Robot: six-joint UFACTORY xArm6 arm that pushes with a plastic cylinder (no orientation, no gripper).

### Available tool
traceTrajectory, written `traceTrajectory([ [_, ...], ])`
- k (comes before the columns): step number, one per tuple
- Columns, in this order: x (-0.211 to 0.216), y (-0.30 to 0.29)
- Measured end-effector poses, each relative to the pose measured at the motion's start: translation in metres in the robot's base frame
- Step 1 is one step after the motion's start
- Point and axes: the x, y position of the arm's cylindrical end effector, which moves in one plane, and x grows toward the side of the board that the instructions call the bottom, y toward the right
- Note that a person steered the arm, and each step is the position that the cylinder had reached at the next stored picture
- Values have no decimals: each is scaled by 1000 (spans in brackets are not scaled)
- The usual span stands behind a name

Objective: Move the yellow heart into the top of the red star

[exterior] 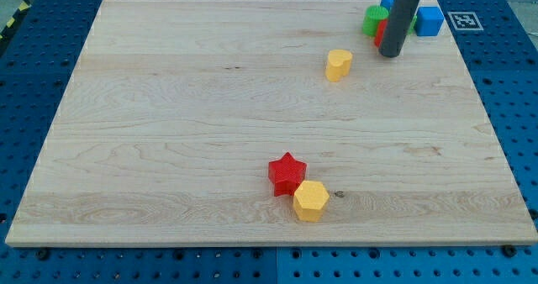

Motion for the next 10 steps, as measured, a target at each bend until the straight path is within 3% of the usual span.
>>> traceTrajectory([
  [2,44,-63],
  [3,31,-87],
  [5,-14,-58],
  [10,30,-133],
])
